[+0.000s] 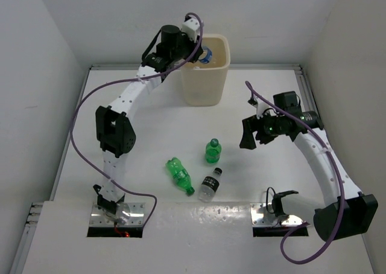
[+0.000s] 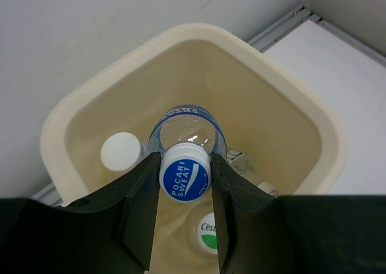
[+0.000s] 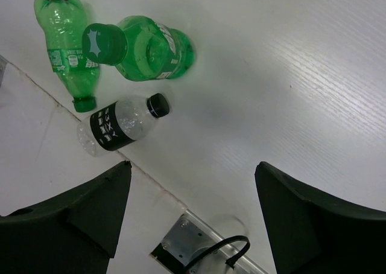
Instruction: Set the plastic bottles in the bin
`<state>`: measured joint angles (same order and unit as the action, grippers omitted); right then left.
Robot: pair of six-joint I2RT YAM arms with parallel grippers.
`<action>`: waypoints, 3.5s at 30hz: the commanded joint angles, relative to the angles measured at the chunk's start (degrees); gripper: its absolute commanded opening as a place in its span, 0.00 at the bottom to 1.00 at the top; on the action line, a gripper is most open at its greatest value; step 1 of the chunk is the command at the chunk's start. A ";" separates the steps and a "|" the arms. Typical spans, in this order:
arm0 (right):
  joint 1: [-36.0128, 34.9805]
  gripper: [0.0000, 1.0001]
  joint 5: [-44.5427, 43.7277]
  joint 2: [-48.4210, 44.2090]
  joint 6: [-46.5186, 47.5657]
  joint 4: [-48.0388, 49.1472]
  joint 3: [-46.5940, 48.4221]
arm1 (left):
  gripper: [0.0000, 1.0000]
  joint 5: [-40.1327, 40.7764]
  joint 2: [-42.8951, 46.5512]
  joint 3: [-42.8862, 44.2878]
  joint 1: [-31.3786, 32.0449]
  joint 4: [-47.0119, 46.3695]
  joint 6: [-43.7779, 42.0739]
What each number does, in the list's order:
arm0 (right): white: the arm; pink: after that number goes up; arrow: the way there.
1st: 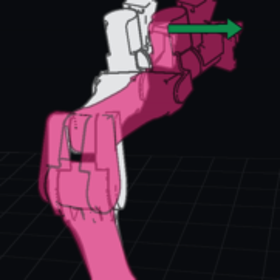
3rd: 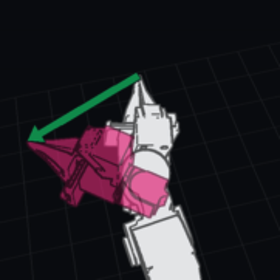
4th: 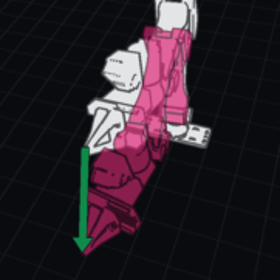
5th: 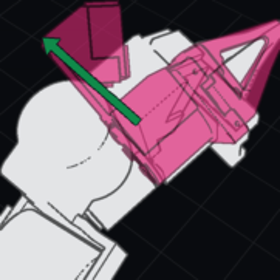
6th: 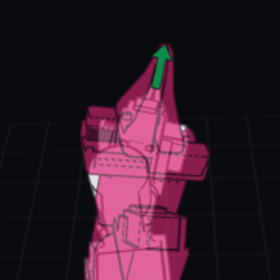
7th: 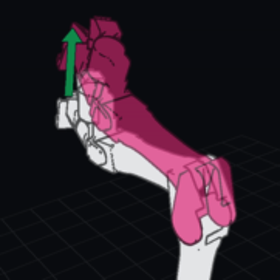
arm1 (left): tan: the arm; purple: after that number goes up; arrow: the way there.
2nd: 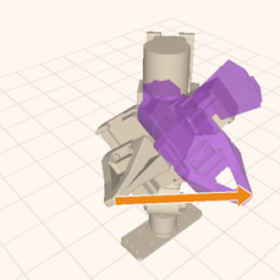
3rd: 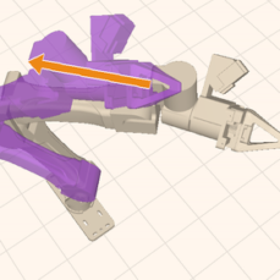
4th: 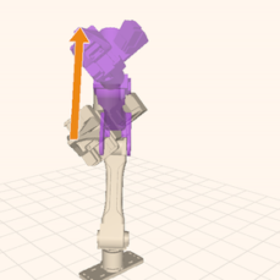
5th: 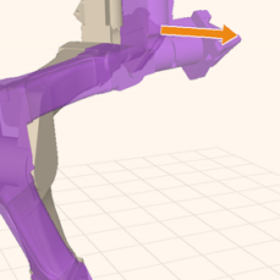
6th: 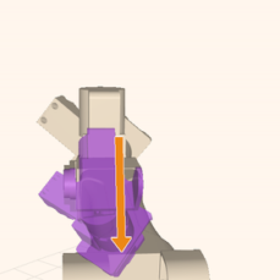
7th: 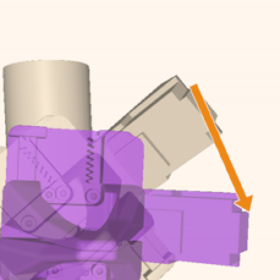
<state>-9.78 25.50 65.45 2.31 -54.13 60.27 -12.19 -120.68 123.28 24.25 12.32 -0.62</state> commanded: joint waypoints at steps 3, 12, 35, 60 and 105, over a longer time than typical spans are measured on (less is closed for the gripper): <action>0.38 0.82 1.40 0.29 -0.46 0.78 1.25 | 0.03 3.75 -3.24 3.72 1.85 3.15 -4.91; 0.55 0.82 1.31 0.20 -0.64 0.60 1.69 | 0.54 0.85 -8.52 5.64 1.85 2.37 -3.61; -13.68 0.91 -3.96 2.31 9.39 7.10 2.49 | 0.98 -16.03 43.58 -32.01 -11.76 -3.00 7.13; -25.55 0.64 -11.34 17.25 5.34 18.88 5.57 | 0.96 -19.37 60.74 -63.87 -21.34 4.12 8.89; -10.70 0.00 -27.86 43.42 4.28 48.41 56.71 | 0.93 -22.89 53.28 -66.59 12.21 34.97 -58.35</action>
<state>-20.99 0.95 107.79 4.16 -14.09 112.12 -36.62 -66.43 57.06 33.93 47.51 -55.02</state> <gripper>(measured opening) 0.308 0.928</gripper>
